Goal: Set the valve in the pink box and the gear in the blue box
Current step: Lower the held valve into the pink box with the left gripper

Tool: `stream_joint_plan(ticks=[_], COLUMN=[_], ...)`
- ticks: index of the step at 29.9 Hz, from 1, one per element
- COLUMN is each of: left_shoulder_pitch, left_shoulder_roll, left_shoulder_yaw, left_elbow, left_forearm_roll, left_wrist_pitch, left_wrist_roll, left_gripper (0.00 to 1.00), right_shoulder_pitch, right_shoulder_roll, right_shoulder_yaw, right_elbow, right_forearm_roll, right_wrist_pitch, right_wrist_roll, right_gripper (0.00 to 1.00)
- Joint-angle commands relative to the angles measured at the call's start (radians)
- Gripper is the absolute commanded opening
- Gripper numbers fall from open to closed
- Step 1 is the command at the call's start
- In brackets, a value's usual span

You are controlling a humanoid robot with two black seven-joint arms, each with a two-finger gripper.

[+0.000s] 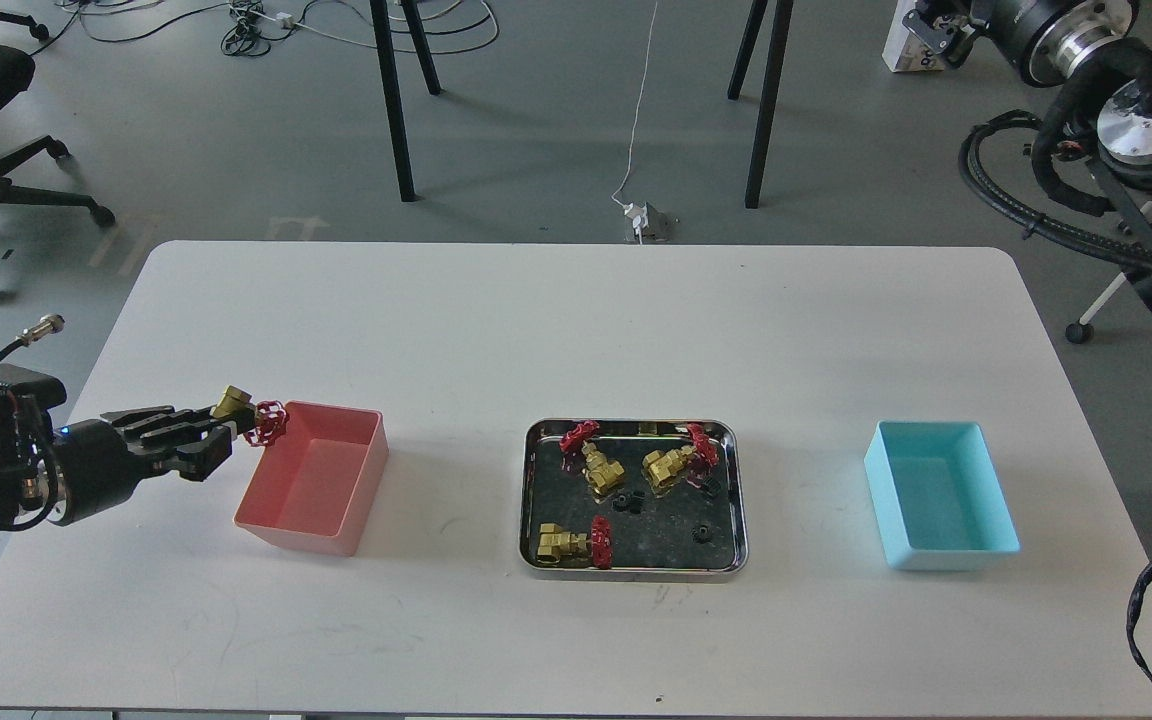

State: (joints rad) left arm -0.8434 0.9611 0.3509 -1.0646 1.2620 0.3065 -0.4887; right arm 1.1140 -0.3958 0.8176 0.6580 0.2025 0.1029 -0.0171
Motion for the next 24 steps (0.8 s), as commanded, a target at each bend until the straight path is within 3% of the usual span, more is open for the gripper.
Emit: stream_joint_plan(ticks=[1,10,24], left_shoulder_pitch=[0.004,0.006,0.018], left_shoulder_roll=[0.022,0.062,0.025], left_shoulder_yaw=[-0.033,-0.040,-0.029], left_elbow=[-0.006,-0.141,-0.146], left_forearm_roll=[0.000,0.000,0.004], left_wrist_pitch=[0.000,0.000,0.000], left_wrist_roll=[0.000,0.000,0.000], left_gripper=[0.19,0.19,0.19], right_shoulder_pitch=[-0.003,-0.010,-0.019], right_shoulder_roll=[0.000,0.000,-0.005], right_shoulder_yaw=[0.002,0.002,0.002], right_elbow=[0.000,-0.001,-0.003], right_forearm_roll=[0.000,0.000,0.000], right_wrist_pitch=[0.000,0.000,0.000], right_wrist_roll=[0.000,0.000,0.000], right_gripper=[1.00,1.00,1.00])
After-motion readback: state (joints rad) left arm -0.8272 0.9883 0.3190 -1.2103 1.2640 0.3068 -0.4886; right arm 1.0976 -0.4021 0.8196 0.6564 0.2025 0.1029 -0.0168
